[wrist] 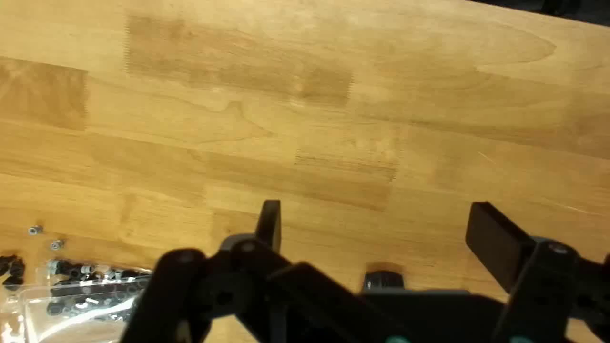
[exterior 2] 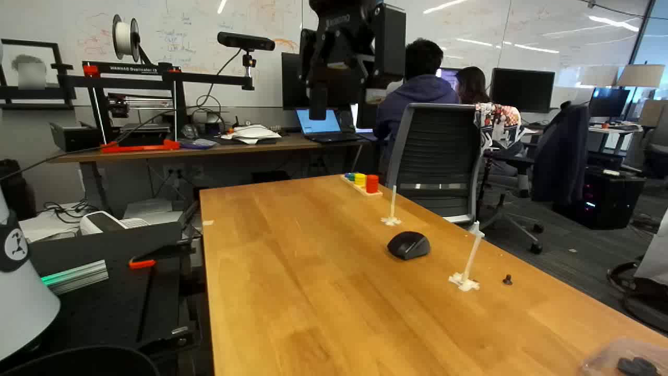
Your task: Left click the mouse
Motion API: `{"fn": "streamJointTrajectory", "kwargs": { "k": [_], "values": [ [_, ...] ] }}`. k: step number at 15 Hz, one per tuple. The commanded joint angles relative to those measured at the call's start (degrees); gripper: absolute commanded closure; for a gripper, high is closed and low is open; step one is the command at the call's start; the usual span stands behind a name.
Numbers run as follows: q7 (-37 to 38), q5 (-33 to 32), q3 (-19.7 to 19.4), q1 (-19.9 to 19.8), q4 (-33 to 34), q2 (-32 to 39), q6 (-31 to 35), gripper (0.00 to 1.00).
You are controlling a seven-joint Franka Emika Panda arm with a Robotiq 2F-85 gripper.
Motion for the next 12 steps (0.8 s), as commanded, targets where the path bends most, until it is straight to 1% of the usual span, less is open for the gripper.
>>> {"fn": "streamJointTrajectory", "kwargs": {
  "k": [1, 6, 7, 9, 12],
  "values": [
    [-0.1, 0.2, 0.5, -0.5, 0.2, 0.0, -0.1, 0.00],
    [-0.1, 0.2, 0.5, -0.5, 0.6, 0.0, -0.1, 0.00],
    [-0.4, 0.9, 0.5, -0.2, 0.8, 0.9, 0.5, 0.00],
    [0.0, 0.9, 1.0, 0.3, 1.0, 2.8, 3.5, 0.00],
    [1.4, 2.5, 2.2, 1.4, 2.6, 7.9, 8.4, 0.00]
  ]
}}
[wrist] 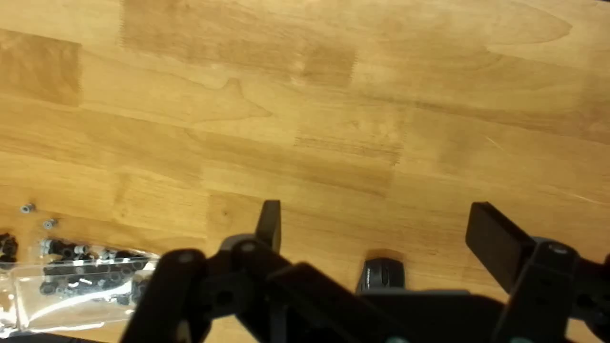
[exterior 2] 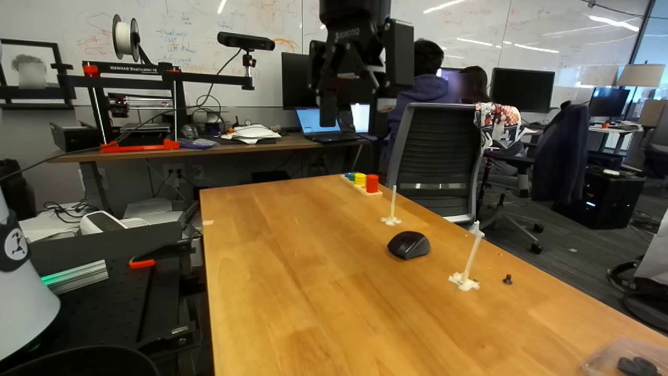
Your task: Left click the mouse
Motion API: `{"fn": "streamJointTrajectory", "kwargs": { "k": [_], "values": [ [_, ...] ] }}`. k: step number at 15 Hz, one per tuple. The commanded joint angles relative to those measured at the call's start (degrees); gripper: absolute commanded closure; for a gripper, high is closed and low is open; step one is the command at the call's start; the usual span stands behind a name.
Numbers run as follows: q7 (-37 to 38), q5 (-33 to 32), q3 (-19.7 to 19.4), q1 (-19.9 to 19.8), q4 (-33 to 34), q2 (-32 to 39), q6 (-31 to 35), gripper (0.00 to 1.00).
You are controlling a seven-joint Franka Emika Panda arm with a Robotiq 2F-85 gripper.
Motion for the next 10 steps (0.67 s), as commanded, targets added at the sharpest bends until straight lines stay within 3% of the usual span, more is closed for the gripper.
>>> {"fn": "streamJointTrajectory", "kwargs": {
  "k": [1, 5, 6, 7, 10],
  "values": [
    [1.9, 2.7, 1.9, 1.3, 2.9, 7.5, 6.7, 0.00],
    [3.9, 4.1, 4.7, 2.2, 6.1, 16.3, 14.1, 0.00],
    [3.9, 3.5, 5.5, 2.3, 7.0, 18.6, 16.0, 0.25],
    [4.5, 2.9, 6.2, 2.3, 8.1, 21.0, 17.8, 0.27],
    [5.6, 2.3, 7.8, 2.3, 11.8, 28.1, 22.0, 0.51]
  ]
}}
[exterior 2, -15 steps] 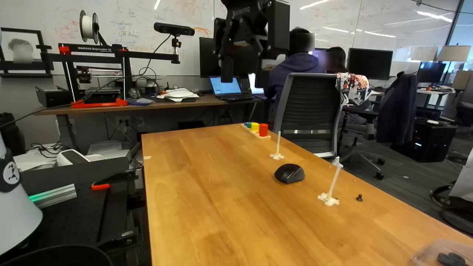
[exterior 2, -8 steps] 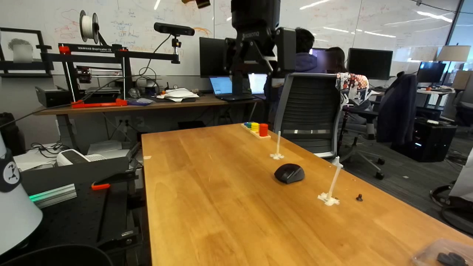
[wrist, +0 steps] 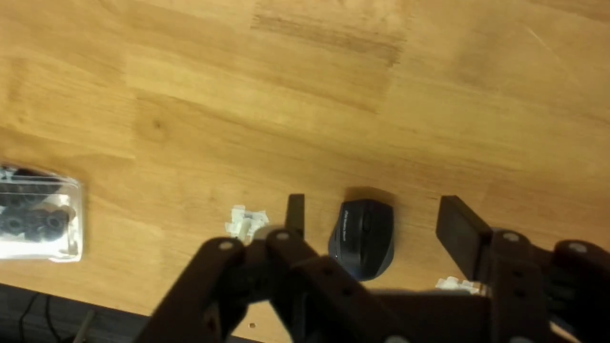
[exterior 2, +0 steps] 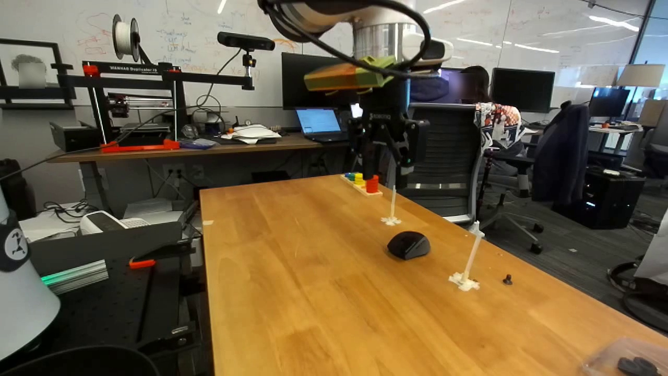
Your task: Left click the mouse
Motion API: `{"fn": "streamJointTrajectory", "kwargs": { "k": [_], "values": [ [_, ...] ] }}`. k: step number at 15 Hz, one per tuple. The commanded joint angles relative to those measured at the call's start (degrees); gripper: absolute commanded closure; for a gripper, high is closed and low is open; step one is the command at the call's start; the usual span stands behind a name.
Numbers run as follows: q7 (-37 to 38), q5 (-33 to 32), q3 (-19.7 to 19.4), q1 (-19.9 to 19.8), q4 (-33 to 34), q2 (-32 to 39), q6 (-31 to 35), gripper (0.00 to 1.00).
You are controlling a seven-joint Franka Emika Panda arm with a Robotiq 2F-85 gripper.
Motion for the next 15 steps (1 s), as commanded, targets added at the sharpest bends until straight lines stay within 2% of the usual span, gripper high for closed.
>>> {"fn": "streamJointTrajectory", "kwargs": {
  "k": [1, 5, 7, 15],
  "values": [
    [2.2, -1.0, 1.7, 0.1, 6.6, 9.5, 4.4, 0.58],
    [4.4, -2.3, 2.3, 0.2, 12.3, 18.7, 7.4, 0.89],
    [5.2, -2.4, 2.5, 0.2, 14.9, 22.4, 8.3, 1.00],
    [9.2, -3.9, 2.0, 2.7, 23.7, 32.9, 11.0, 1.00]
  ]
}}
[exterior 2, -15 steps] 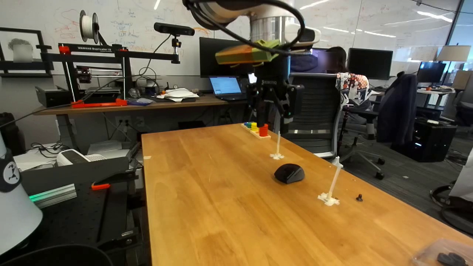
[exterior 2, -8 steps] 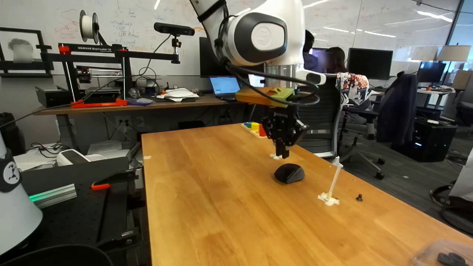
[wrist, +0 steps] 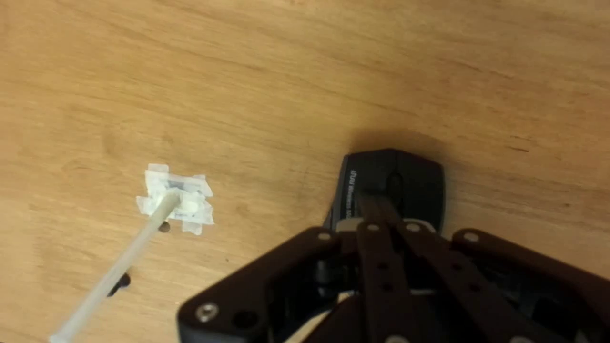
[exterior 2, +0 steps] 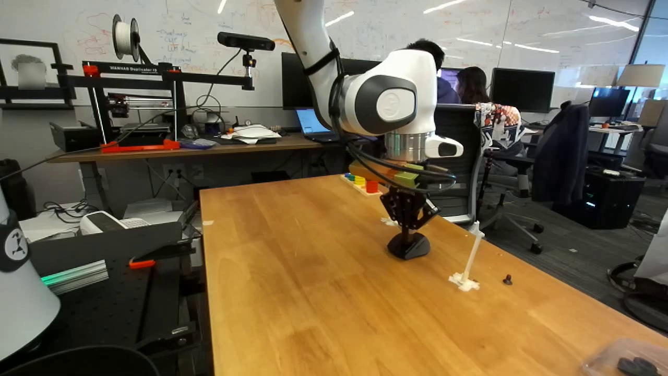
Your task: Left click the mouse
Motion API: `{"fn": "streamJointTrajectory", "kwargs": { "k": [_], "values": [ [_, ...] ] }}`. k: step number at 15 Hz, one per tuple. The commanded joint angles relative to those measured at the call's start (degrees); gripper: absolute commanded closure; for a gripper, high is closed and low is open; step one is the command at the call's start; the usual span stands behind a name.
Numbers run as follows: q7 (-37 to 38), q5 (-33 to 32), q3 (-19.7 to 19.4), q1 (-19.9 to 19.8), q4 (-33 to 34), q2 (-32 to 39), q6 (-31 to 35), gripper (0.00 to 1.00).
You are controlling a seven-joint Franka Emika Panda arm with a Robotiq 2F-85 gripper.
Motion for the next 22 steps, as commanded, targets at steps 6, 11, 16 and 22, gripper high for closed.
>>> {"fn": "streamJointTrajectory", "kwargs": {
  "k": [6, 11, 16, 22],
  "values": [
    [2.7, -1.1, -0.1, 1.2, 6.4, 4.5, 0.8, 1.00],
    [2.0, -0.8, 0.2, 0.6, 4.2, 1.3, -1.1, 1.00],
    [1.7, 0.0, 0.9, 0.1, 1.6, -4.5, -3.6, 1.00],
    [-0.1, 2.3, 2.2, -0.7, -0.7, -16.0, -20.7, 1.00]
  ]
}}
